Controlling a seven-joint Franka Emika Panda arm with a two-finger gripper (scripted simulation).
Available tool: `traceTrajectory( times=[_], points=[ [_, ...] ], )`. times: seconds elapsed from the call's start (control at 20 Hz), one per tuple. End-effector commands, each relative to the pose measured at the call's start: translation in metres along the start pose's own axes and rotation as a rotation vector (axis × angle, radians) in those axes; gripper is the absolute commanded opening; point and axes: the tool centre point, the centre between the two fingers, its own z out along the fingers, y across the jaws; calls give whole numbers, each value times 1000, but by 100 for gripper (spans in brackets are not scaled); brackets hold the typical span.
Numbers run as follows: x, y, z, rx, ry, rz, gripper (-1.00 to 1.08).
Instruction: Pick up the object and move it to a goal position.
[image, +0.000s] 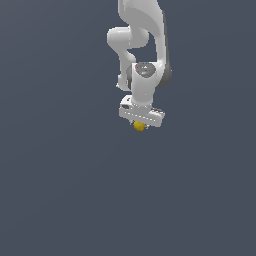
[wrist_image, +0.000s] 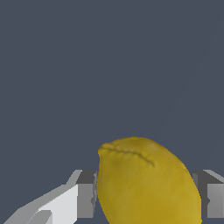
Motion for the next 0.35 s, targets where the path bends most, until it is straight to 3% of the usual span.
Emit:
traceTrajectory(
  times=[0.0,0.3],
  points=[
    [-8,-7,-6,0,1,1,-100],
    [-14,-13,-11,0,0,2,-100]
  ],
)
